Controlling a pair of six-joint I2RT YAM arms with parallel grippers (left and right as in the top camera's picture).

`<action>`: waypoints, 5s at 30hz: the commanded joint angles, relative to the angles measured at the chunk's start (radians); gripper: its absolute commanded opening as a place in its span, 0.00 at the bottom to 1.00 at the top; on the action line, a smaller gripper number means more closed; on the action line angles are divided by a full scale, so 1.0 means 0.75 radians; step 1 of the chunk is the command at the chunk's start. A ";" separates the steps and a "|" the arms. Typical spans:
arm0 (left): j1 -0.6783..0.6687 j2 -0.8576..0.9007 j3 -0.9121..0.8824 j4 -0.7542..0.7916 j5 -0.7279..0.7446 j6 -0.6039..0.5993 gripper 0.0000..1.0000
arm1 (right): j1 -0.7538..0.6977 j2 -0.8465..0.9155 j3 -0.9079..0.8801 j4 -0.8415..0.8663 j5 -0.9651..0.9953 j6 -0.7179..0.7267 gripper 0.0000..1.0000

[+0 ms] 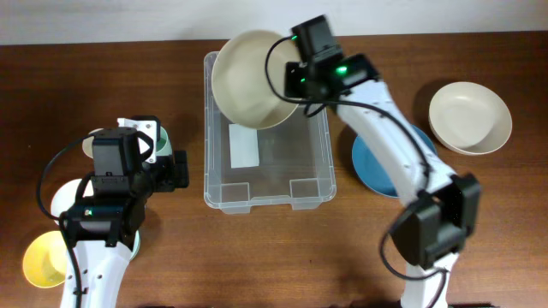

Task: Pack container
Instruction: 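Carry the cream bowl over the container and release it inside, then move the right gripper to the teal plate and grasp its rim, then lift the teal plate and place it onto the cream bowl in the container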

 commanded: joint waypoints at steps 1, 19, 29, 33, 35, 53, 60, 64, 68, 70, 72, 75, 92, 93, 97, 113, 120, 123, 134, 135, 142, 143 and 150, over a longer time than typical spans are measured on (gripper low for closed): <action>0.006 0.002 0.022 -0.001 0.017 -0.014 0.99 | 0.013 0.074 0.035 0.035 0.071 0.129 0.04; 0.006 0.002 0.022 -0.021 0.020 -0.014 0.99 | -0.010 0.188 0.035 0.039 0.101 0.214 0.12; 0.006 0.002 0.022 -0.021 0.020 -0.014 0.99 | -0.010 0.188 0.035 0.030 0.101 0.213 0.13; 0.006 0.002 0.022 -0.021 0.020 -0.014 0.99 | -0.010 0.183 0.035 0.028 0.100 0.169 0.20; 0.006 0.002 0.022 -0.021 0.020 -0.014 0.99 | -0.010 0.163 0.036 0.026 0.101 0.112 0.24; 0.006 0.003 0.022 -0.020 0.020 -0.014 0.99 | -0.342 -0.246 0.163 -0.502 0.250 0.151 0.44; 0.006 0.003 0.022 -0.020 0.020 -0.014 0.99 | -0.476 -0.148 0.139 -0.650 0.031 0.268 0.99; 0.006 0.003 0.022 -0.020 0.020 -0.014 0.99 | -0.476 -0.093 0.139 -0.628 -0.032 0.270 0.99; 0.006 0.003 0.022 -0.021 0.020 -0.014 0.99 | -0.478 -0.015 0.139 -0.653 0.021 0.458 0.89; 0.006 0.003 0.022 -0.021 0.020 -0.014 0.99 | -0.478 0.032 0.139 -0.677 0.045 0.556 0.89; 0.006 0.003 0.022 -0.021 0.020 -0.014 0.99 | -0.478 0.081 0.139 -0.687 0.044 0.615 0.89; 0.006 0.003 0.022 -0.020 0.020 -0.014 0.99 | -0.468 0.166 0.139 -0.690 0.025 0.659 0.87; 0.006 0.003 0.021 -0.020 0.020 -0.014 0.99 | -0.441 0.450 0.139 -0.675 0.020 0.758 0.76; 0.006 0.003 0.021 -0.021 0.020 -0.014 0.99 | -0.441 0.451 0.139 -0.675 0.022 0.758 0.74; 0.006 0.003 0.021 -0.021 0.020 -0.014 0.99 | -0.441 0.468 0.139 -0.676 0.022 0.758 0.72; 0.006 0.003 0.022 -0.021 0.020 -0.014 0.99 | -0.441 0.523 0.139 -0.702 0.024 0.757 0.34; 0.006 0.003 0.021 -0.021 0.020 -0.014 0.99 | -0.441 0.523 0.139 -0.711 0.025 0.757 0.07; 0.006 0.003 0.022 -0.021 0.020 -0.014 1.00 | -0.441 0.523 0.139 -0.716 0.025 0.757 0.04; 0.006 0.003 0.021 -0.021 0.020 -0.013 1.00 | -0.441 0.513 0.141 -0.758 0.031 0.747 0.04; 0.006 0.003 0.021 -0.021 0.020 -0.013 0.99 | -0.441 0.502 0.144 -0.771 0.043 0.746 0.04; 0.006 0.003 0.022 -0.020 0.019 -0.013 0.99 | -0.440 0.367 0.210 -0.816 0.121 0.576 0.04; 0.006 0.003 0.022 -0.020 0.018 -0.013 0.99 | -0.440 0.342 0.225 -0.816 0.121 0.540 0.04; 0.006 0.003 0.022 -0.020 0.014 -0.013 0.99 | -0.440 0.169 0.324 -0.814 0.121 0.379 0.04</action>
